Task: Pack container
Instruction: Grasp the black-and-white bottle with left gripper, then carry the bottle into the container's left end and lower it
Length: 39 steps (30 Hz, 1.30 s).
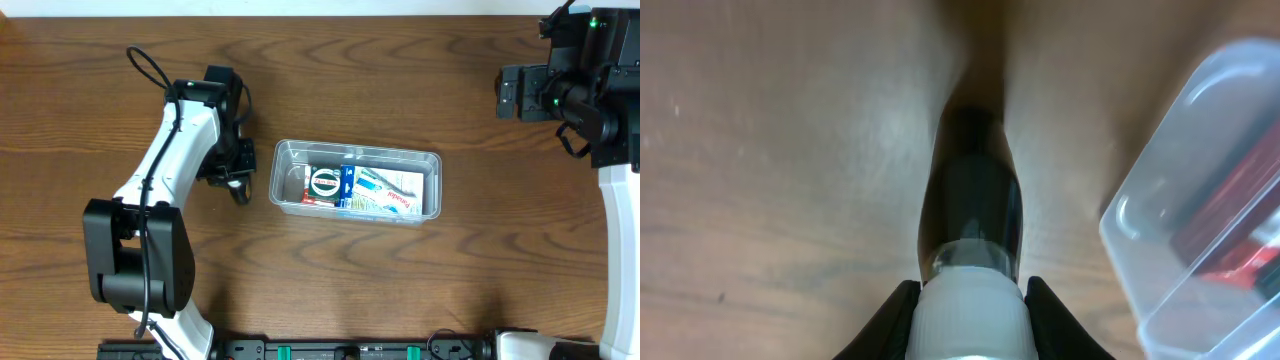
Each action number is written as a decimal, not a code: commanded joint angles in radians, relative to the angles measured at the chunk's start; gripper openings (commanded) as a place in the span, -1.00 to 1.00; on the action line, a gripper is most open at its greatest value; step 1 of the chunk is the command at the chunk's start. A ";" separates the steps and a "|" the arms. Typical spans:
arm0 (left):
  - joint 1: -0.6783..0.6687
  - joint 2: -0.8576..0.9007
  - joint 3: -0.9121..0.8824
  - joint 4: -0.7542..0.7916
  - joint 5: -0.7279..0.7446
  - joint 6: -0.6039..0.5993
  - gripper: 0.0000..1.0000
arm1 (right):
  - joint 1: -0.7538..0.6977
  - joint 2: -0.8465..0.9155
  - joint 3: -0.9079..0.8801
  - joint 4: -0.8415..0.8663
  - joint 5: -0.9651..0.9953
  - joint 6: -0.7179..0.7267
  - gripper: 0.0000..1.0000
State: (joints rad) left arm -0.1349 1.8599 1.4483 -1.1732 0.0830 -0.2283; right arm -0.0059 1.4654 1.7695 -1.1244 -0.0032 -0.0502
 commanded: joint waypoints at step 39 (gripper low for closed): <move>-0.314 -0.144 0.255 -0.132 -0.020 -0.040 -0.70 | -0.006 0.001 0.000 0.001 0.006 0.016 0.99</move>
State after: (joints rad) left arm -0.4473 1.6718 1.7123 -1.3052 0.0822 -0.2512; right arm -0.0059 1.4654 1.7695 -1.1248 -0.0032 -0.0502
